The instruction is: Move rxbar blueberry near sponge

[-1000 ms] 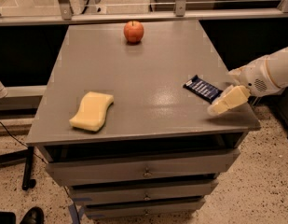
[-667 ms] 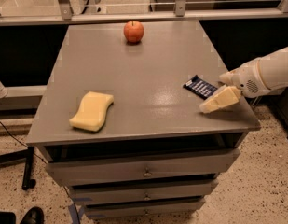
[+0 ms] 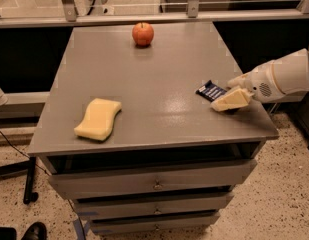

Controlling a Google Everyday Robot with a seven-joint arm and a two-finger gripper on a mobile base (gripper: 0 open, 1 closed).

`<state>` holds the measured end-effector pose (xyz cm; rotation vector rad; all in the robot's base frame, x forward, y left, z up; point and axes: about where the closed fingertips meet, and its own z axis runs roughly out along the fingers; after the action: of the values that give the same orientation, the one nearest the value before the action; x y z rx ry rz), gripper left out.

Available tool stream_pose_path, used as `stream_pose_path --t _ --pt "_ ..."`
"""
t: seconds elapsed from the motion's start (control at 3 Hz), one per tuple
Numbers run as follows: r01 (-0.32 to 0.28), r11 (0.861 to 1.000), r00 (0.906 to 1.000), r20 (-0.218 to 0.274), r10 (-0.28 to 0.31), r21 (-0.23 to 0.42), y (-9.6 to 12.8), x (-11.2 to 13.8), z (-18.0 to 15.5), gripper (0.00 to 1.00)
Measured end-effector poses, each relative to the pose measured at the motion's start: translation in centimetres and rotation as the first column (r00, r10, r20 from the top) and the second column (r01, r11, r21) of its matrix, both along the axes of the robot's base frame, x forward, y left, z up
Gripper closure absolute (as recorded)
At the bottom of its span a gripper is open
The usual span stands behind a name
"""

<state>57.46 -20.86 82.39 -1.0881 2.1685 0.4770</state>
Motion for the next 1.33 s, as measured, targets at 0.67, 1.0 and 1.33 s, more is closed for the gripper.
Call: stream_pose_path --t 0.67,1.0,1.33 --pt "0.0 1.0 1.0 0.0 0.0 0.0 0.0 0.0 0.3 1.0" --pt "-0.059 0.997 0.9947 0.086 0.056 0.039 2.1 0.9 4.4 1.0" --pt "-0.131 0.99 0.9718 0.205 0.117 0.056 4.1 1.7 9.9 1.0"
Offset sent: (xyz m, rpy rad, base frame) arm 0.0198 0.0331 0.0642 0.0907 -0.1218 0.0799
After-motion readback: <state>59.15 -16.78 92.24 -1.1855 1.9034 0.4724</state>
